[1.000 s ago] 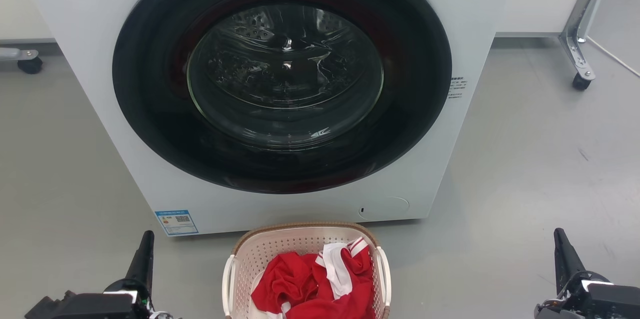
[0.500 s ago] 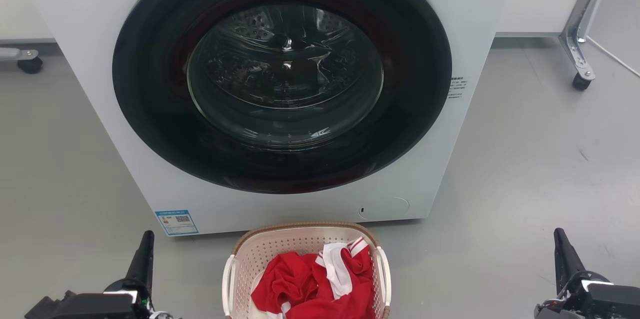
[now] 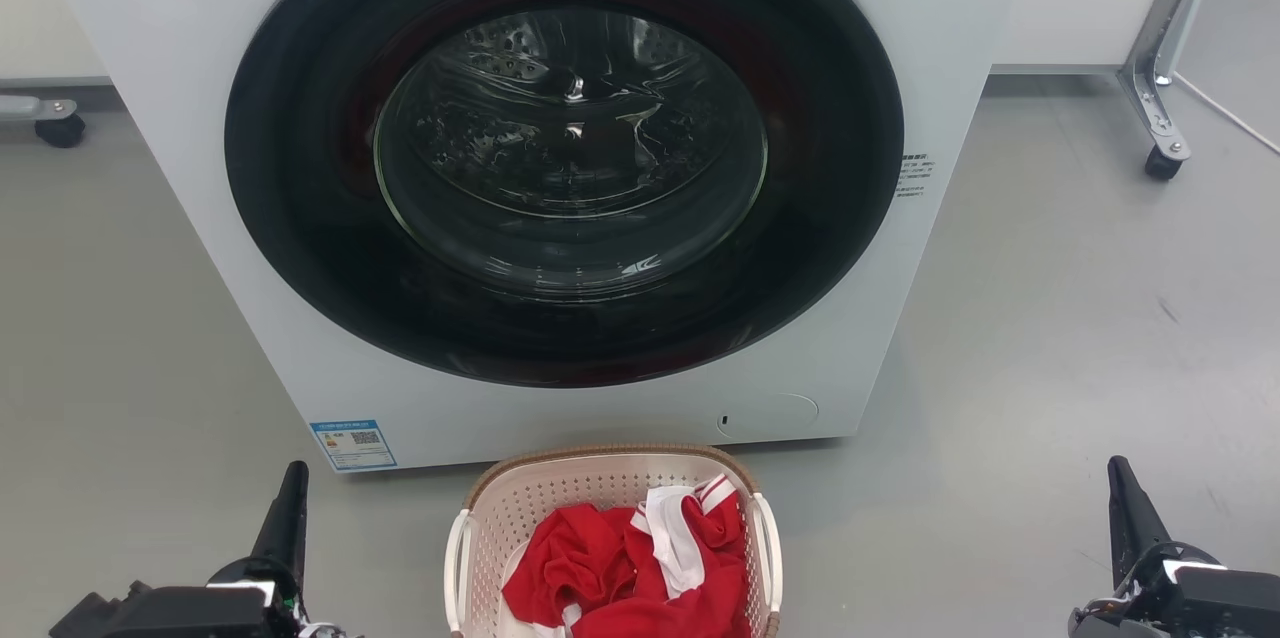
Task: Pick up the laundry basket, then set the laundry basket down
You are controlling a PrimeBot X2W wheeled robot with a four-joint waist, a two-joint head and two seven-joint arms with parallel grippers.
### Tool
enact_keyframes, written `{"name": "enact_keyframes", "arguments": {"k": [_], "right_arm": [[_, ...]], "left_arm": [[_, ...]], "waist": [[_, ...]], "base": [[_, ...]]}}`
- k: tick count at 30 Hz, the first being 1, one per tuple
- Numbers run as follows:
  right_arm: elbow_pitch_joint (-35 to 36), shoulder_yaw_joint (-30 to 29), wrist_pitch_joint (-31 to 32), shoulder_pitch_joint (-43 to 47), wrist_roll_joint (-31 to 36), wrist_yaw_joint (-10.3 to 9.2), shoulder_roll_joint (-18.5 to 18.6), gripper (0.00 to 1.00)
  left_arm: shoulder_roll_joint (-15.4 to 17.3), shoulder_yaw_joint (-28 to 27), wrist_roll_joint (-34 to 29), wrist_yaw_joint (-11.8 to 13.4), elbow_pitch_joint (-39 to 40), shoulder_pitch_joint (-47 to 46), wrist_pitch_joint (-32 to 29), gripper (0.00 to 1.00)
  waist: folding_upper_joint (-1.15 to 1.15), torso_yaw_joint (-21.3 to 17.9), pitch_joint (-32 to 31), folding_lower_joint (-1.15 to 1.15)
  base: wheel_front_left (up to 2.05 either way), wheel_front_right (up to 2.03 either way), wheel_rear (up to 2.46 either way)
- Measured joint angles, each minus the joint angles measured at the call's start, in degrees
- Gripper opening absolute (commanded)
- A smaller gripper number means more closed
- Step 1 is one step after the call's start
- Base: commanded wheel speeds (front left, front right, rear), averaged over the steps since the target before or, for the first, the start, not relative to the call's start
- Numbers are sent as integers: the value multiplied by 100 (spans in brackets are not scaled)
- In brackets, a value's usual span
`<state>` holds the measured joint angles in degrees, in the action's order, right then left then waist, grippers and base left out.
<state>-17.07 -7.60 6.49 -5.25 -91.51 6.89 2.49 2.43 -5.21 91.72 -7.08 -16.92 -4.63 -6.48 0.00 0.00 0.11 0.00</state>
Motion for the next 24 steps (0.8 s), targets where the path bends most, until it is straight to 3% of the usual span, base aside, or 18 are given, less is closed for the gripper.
{"name": "enact_keyframes", "arguments": {"k": [24], "right_arm": [[1,0,0,0,0,0,0,0]], "left_arm": [[0,0,0,0,1,0,0,0]], "waist": [[0,0,0,0]], "base": [[0,0,0]]}}
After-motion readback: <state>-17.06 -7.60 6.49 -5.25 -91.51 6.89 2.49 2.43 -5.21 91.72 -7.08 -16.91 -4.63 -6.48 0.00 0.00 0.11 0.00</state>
